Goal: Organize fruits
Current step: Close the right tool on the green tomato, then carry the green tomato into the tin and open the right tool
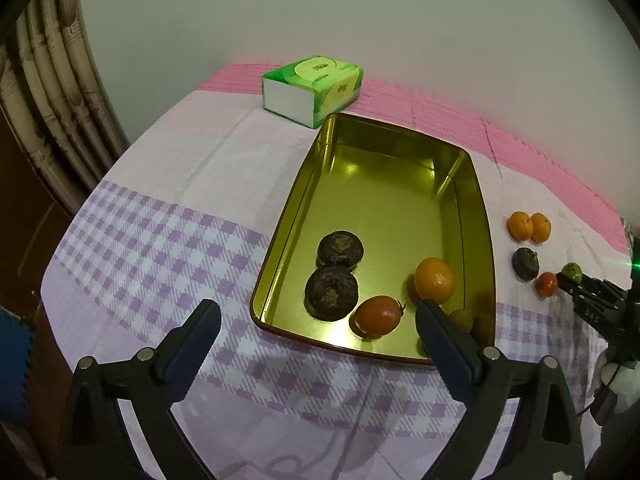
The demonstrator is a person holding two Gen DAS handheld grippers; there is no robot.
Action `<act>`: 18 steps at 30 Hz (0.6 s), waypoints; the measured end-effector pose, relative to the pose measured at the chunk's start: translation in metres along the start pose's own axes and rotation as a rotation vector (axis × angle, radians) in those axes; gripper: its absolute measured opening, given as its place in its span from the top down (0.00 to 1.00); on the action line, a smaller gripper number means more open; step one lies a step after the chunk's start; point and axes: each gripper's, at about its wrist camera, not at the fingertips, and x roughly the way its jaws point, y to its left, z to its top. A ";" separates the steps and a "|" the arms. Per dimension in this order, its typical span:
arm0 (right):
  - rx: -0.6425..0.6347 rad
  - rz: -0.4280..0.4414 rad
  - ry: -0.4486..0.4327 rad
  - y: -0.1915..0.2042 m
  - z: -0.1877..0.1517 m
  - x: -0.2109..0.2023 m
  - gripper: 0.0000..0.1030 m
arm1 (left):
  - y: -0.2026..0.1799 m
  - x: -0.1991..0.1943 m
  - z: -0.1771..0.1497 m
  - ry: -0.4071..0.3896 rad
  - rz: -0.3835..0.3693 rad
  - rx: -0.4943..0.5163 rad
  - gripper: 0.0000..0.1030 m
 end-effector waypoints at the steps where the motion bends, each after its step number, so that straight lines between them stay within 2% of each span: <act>1: 0.004 0.004 -0.007 0.000 0.002 -0.004 0.63 | 0.001 -0.001 0.001 -0.003 -0.001 -0.007 0.06; 8: -0.019 0.084 -0.076 0.026 0.025 -0.037 0.63 | 0.012 -0.009 0.006 -0.019 0.006 -0.050 0.03; 13: -0.082 0.180 -0.107 0.073 0.040 -0.051 0.63 | 0.033 -0.015 0.011 -0.015 0.018 -0.112 0.03; 18: -0.136 0.273 -0.101 0.122 0.044 -0.054 0.63 | 0.061 -0.024 0.013 -0.033 0.048 -0.189 0.02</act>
